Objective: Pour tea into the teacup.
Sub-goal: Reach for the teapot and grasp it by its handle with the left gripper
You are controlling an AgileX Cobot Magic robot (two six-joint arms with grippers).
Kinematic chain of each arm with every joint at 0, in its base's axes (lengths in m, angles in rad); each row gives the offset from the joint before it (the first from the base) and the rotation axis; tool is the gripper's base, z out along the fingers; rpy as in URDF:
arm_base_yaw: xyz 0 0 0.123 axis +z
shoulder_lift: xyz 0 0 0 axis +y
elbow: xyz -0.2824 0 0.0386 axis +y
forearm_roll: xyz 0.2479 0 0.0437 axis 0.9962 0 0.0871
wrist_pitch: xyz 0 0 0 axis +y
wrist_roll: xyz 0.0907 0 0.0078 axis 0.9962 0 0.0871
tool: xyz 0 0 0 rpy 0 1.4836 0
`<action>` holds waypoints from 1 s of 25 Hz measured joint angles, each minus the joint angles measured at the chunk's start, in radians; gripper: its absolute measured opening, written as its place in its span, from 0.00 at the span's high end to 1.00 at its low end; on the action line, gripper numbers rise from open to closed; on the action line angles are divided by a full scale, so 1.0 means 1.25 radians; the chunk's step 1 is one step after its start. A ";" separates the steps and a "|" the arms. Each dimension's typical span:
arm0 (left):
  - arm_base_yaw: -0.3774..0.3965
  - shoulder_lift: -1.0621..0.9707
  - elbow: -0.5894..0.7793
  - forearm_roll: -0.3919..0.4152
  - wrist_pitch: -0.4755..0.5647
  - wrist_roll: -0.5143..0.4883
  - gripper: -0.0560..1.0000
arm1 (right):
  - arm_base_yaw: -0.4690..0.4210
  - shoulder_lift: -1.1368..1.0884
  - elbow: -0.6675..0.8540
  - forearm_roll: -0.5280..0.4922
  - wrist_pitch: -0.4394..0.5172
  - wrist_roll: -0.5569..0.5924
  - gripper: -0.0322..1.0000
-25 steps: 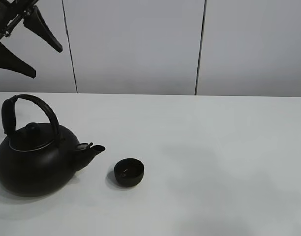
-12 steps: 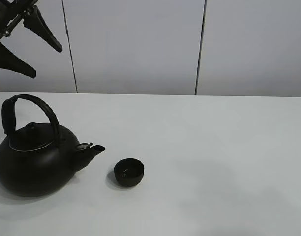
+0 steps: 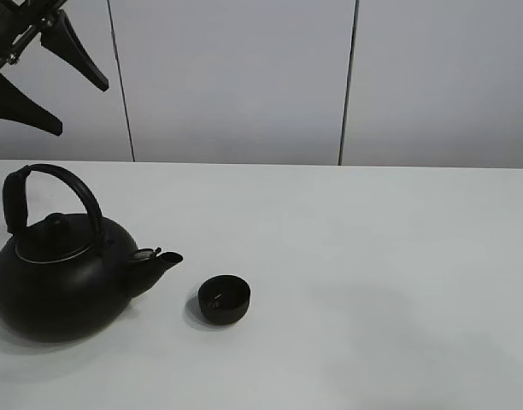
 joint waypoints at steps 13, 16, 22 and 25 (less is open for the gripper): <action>0.000 0.000 0.000 0.000 0.000 0.000 0.49 | 0.000 0.000 0.000 -0.003 0.000 0.003 0.52; 0.000 0.000 0.000 0.000 0.000 0.000 0.49 | 0.000 0.000 0.000 -0.003 0.000 0.003 0.52; 0.000 0.000 0.000 -0.001 -0.034 0.000 0.49 | 0.000 0.000 0.000 -0.004 0.001 0.005 0.52; 0.000 0.000 0.000 -0.001 -0.057 0.003 0.49 | 0.000 0.000 0.000 -0.004 0.001 0.005 0.52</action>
